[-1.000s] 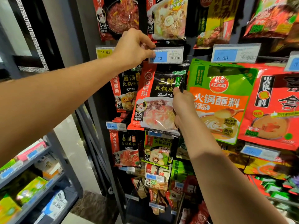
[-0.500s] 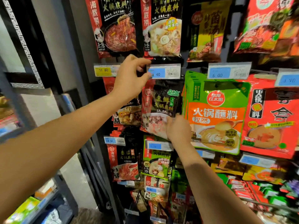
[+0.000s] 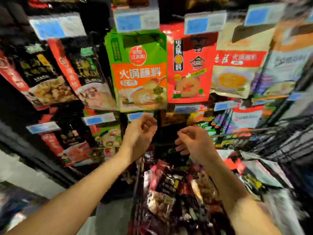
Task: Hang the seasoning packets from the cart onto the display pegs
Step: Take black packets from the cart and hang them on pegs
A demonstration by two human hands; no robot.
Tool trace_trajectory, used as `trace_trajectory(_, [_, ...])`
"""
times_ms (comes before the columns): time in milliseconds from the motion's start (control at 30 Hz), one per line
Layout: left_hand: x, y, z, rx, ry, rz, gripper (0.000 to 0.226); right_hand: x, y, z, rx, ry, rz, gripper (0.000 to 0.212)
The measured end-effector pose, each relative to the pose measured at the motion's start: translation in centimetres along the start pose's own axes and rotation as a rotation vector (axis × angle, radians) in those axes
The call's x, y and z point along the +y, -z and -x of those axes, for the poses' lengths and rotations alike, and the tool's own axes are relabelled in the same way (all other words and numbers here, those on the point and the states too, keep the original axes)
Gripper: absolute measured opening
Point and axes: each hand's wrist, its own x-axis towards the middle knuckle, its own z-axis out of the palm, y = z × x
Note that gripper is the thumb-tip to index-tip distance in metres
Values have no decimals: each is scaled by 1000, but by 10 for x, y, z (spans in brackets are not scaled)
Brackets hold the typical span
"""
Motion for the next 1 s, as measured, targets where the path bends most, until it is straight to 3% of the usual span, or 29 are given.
trace_trajectory(67, [0, -59, 12, -93, 5, 10, 13, 35, 45, 11, 38, -80, 1, 16])
trace_trajectory(233, [-19, -186, 30, -414, 230, -48, 9, 134, 138, 18, 154, -252, 106, 14])
trace_trajectory(300, [-28, -222, 39, -530, 330, -104, 23, 196, 162, 14, 178, -341, 146, 21])
trace_trajectory(400, [-43, -260, 52, -687, 378, -249, 45, 217, 175, 28, 208, -510, 277, 15])
trace_trajectory(467, [-56, -280, 56, -771, 376, -321, 56, 236, 173, 38, 235, -664, 334, 26])
trace_trajectory(567, [-86, -304, 58, -902, 418, -440, 77, 263, 153, 45, 296, -731, 36, 20])
trace_trajectory(700, [-116, -324, 65, -955, 394, -574, 107, 274, 122, 45, 408, -859, -348, 45])
trace_trajectory(833, [-109, -325, 70, -870, 339, -537, 91, 271, 115, 45, 504, -806, -502, 68])
trace_trajectory(933, [-92, -322, 67, -883, 563, -265, 63, 269, 131, 50, 584, -775, -496, 75])
trace_trajectory(1000, [-73, -323, 67, -888, 614, -44, 38, 270, 151, 56, 640, -784, -480, 73])
